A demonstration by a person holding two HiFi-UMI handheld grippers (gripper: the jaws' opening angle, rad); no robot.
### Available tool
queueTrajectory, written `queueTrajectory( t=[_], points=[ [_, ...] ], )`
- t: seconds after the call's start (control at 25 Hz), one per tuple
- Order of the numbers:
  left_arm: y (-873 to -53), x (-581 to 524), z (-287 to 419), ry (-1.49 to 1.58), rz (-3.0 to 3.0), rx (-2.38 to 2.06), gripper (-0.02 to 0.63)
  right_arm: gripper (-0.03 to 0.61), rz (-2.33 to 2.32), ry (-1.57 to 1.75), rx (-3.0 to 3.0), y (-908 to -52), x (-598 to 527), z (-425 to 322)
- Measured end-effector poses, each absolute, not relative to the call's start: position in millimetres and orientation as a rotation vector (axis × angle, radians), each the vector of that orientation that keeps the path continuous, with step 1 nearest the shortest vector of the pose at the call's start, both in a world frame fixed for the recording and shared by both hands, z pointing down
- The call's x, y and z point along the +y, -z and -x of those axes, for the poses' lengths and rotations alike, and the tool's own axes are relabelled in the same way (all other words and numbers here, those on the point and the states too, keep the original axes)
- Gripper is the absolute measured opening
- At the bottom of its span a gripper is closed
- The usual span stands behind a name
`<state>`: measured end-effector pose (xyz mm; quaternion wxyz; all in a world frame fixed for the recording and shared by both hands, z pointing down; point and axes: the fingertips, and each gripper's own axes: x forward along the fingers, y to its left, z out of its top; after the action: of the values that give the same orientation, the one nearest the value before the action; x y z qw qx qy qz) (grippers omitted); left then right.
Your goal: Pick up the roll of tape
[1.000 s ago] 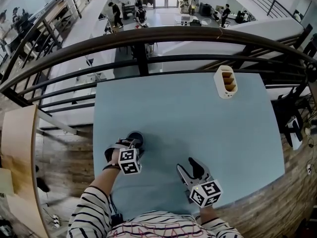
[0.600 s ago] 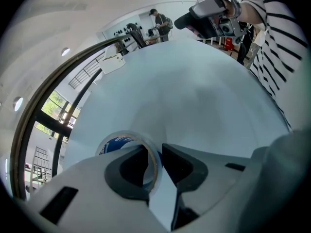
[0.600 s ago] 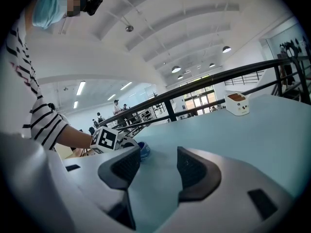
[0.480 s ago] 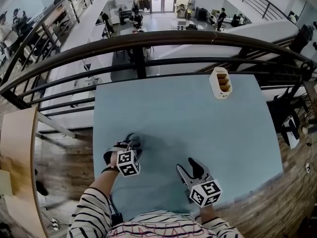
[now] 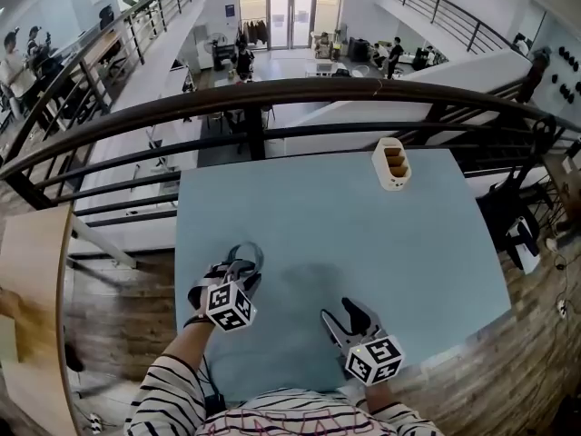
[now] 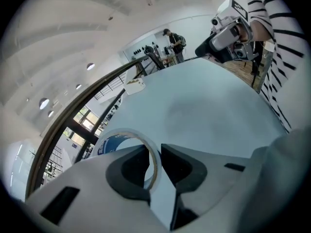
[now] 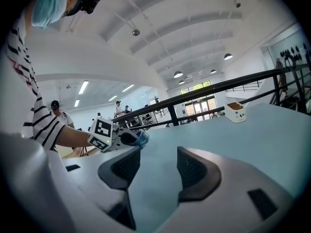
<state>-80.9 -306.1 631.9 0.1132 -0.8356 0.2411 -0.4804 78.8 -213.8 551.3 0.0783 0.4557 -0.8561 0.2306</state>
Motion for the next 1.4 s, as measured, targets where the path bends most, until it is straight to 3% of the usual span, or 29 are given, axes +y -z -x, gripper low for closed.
queueTrajectory(
  t=[0.56, 1.4],
  points=[
    [-536, -245, 84, 1.009, 2.499, 0.938, 0.092, 0.232, -1.426, -0.621, -2.583, -529, -152, -62],
    [-505, -113, 127, 0.710, 2.613, 1.168, 0.092, 0.232, -1.492, -0.531, -2.590, -514, -74, -33]
  ],
)
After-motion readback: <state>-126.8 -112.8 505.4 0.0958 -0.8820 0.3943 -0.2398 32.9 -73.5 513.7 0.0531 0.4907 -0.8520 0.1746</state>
